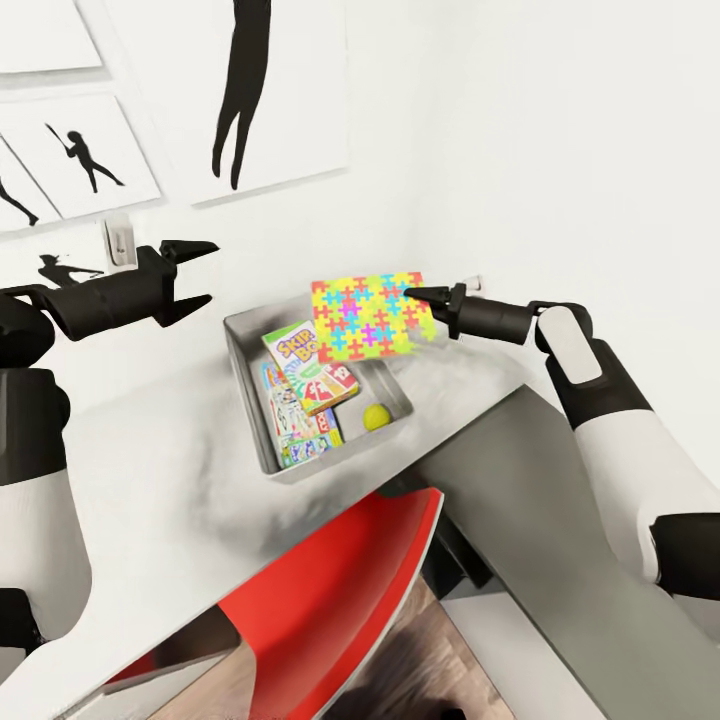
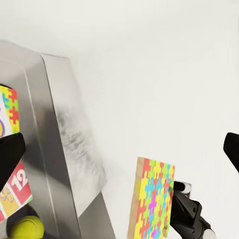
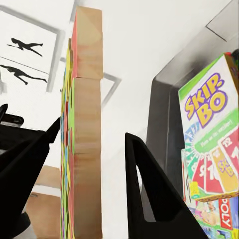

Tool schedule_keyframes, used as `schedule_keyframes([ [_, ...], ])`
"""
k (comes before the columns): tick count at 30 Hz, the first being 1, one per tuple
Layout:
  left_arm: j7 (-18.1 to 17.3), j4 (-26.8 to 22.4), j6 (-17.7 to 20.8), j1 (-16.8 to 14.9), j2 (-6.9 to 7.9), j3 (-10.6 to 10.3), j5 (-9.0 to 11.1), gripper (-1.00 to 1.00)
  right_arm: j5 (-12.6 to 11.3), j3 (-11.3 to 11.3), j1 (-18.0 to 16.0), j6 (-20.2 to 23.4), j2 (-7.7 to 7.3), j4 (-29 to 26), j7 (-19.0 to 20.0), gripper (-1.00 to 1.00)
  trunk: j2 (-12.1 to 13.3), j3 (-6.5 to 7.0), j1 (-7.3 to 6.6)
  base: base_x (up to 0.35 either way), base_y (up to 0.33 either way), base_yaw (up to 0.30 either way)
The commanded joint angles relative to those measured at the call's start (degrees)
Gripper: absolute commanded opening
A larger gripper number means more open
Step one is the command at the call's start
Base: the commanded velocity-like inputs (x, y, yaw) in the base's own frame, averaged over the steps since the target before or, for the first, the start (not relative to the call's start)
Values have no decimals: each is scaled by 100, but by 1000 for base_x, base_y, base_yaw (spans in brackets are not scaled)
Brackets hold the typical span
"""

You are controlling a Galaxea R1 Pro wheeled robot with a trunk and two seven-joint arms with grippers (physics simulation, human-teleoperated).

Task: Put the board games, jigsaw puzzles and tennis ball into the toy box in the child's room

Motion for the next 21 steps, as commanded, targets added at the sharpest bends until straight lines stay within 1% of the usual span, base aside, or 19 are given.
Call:
schedule_keyframes([
  [1,59,-1,15,-6,-2,5,51,100,38,20,-10,1,-2,7,59,-100,-10,-1,3,0,0,204],
  [9,59,-1,15,-1,-2,4,51,100,38,105,-19,1,10,165,59,-100,-10,55,3,0,0,205],
  [12,59,-1,15,-1,-2,2,51,100,53,149,-61,1,18,349,56,-100,-10,75,3,0,0,213],
  [15,59,-1,15,0,-2,-2,51,100,81,176,-173,1,40,580,25,-100,-10,94,3,0,0,219],
  [16,59,-1,15,0,-2,-2,51,100,81,176,-173,1,40,580,25,-100,-10,100,3,0,0,221],
  [17,59,-1,15,1,-2,-5,51,100,94,186,-267,1,50,739,-69,-100,-10,106,3,0,0,226],
  [21,59,-1,15,-1,-2,-9,51,100,105,193,-389,1,52,879,-346,-100,-10,124,3,0,0,234],
])
